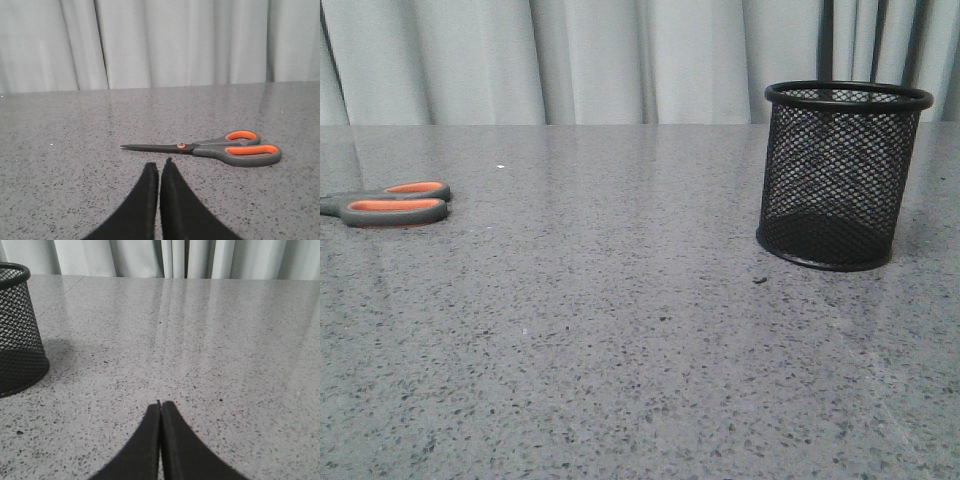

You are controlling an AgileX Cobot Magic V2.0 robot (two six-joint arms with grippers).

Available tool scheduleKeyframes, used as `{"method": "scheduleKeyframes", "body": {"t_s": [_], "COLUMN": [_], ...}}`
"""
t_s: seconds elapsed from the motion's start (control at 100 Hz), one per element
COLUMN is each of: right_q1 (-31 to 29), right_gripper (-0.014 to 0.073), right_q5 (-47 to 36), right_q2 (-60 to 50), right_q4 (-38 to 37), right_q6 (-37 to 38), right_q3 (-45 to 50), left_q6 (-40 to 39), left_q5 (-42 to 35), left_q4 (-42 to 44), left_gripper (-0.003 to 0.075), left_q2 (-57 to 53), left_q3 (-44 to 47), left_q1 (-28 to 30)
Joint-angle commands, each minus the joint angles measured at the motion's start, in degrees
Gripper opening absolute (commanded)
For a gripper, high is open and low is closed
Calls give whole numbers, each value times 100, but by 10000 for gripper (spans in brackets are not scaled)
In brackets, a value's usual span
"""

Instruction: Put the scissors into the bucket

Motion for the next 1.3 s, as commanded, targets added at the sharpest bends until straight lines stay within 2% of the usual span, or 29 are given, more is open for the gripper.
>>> {"method": "scheduleKeyframes", "body": {"t_s": [0.0, 1.29], "right_q1": [-29, -29], "right_gripper": [-49, -49], "right_q5": [-418, -551], "right_q2": [-119, -119], "right_q4": [-71, -71], "right_q6": [7, 7], "right_q3": [146, 146], "left_q6": [-55, -55], "left_q5": [-459, -459], "left_q4": [-53, -53], "left_gripper": [-20, -20], "left_q2": [-141, -141], "left_q3": [95, 95], "left_q1": [24, 24]}}
